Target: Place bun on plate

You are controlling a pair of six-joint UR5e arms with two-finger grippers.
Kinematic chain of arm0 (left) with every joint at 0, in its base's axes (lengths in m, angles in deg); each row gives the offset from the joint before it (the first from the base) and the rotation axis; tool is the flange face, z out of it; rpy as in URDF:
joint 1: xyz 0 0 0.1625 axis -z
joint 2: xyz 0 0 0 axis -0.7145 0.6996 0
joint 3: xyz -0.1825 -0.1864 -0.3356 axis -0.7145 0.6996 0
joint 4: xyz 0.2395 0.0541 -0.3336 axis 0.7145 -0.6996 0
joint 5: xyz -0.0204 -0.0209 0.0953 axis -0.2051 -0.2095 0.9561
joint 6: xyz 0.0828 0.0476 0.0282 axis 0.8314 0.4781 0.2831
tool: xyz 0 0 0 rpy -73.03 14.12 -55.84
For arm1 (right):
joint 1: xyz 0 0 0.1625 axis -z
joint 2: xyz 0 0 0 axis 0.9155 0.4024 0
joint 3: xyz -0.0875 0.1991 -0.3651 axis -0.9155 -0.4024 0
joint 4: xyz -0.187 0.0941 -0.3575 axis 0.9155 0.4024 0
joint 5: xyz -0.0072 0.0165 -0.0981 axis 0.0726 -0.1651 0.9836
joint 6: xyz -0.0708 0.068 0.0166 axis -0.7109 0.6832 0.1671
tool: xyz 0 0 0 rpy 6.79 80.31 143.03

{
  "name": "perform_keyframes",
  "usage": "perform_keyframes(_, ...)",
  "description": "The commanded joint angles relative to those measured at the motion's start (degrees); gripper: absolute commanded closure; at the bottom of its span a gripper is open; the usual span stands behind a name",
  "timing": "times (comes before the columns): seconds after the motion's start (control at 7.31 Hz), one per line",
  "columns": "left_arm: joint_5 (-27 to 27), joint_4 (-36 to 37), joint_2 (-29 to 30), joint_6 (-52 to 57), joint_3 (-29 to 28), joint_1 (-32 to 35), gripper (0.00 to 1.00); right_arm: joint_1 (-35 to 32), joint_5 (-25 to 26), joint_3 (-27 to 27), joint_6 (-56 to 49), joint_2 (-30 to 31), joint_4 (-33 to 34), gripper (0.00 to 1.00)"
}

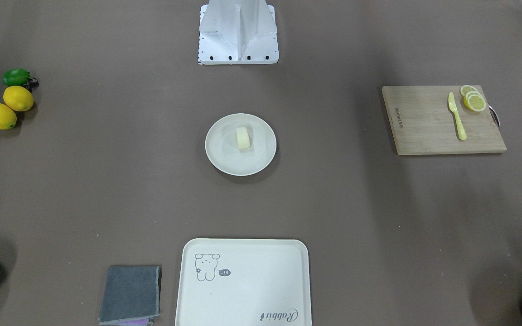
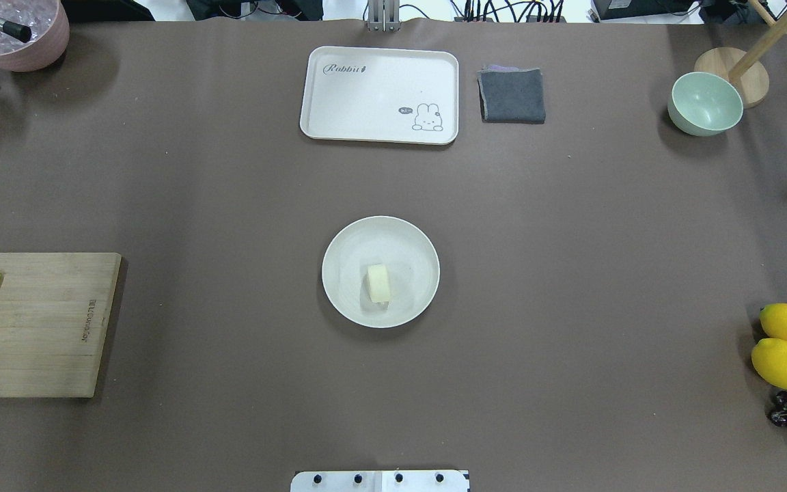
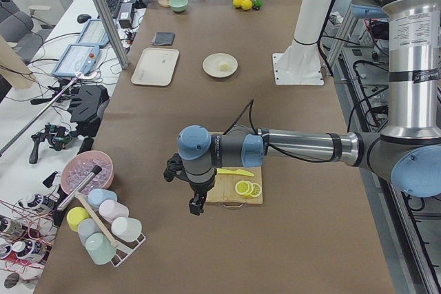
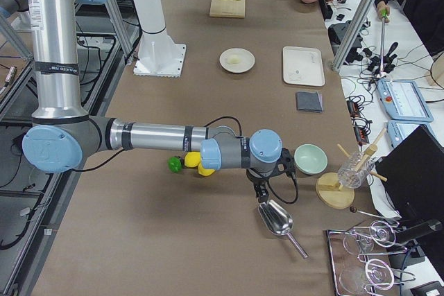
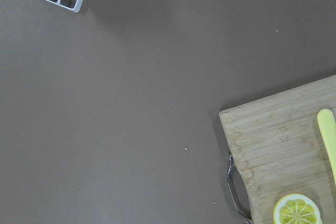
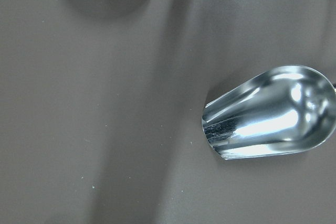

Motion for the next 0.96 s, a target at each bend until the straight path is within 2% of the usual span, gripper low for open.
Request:
perform_keyframes(0.0, -2.1, -0.1, -0.3, -2.6, -1.0, 0.0, 0.02, -0.3, 0.7, 0.8, -0.3, -1.7, 3.6, 0.00)
perform_keyframes(0.82, -2.8, 0.1, -0.3, -2.8, -1.6, 0.0, 0.02, 0.3, 0.4, 1.5, -0.2, -2.5, 3.7, 0.00)
